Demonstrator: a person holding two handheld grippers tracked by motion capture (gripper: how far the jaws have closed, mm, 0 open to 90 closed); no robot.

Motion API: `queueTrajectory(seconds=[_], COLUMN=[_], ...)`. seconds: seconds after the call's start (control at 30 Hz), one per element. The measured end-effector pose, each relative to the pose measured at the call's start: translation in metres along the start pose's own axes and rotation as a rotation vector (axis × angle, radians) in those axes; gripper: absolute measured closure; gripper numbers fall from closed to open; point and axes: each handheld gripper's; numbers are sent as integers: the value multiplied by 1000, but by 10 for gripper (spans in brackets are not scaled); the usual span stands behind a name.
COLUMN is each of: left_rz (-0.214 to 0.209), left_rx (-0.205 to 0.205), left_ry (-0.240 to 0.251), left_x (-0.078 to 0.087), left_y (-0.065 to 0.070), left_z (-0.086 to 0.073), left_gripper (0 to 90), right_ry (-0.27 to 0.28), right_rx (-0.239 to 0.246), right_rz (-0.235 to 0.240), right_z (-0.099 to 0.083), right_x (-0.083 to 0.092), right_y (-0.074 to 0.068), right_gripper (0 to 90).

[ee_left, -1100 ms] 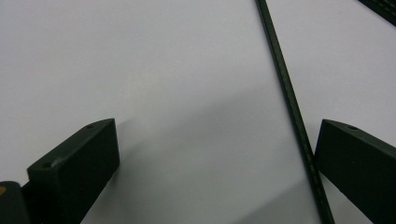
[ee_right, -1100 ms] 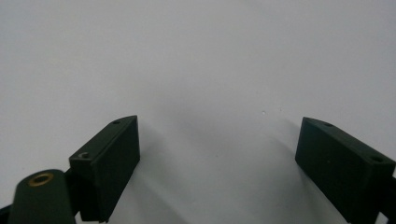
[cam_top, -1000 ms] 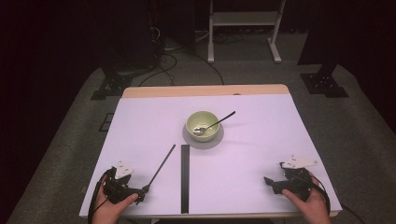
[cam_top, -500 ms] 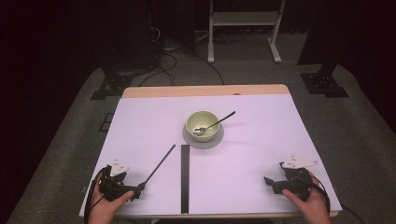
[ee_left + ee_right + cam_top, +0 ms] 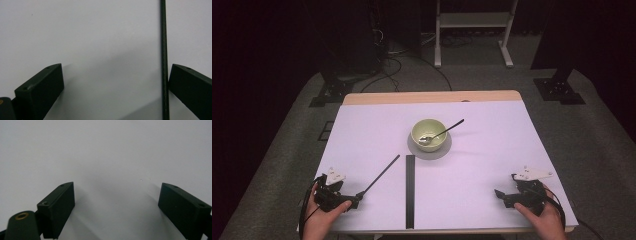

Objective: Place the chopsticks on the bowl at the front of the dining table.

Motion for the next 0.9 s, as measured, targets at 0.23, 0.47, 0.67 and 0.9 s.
queueTrajectory(seconds=[0.23,0.47,0.67,0.9], left_rz=[-3,-27,-48,-64], left_rx=[5,-7,-11,-11], left_ry=[4,18,22,37], left_x=[0,1,-1,-2], left_y=[-4,-1,2,4], left_z=[0,2,6,12], left_gripper=[0,0,0,0], right_ry=[0,1,0,1], right_rx=[0,0,0,0], right_rz=[0,-1,0,-1], right_z=[0,0,0,0], right_x=[0,0,0,0], right_y=[0,0,0,0], right_gripper=[122,122,122,122])
Point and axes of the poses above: each handheld gripper's, and its own axes: x roughly backward along the jaws, z roughly out of its top, y roughly to its right, and after that the axes turned 12 degrees about -z, right-handed
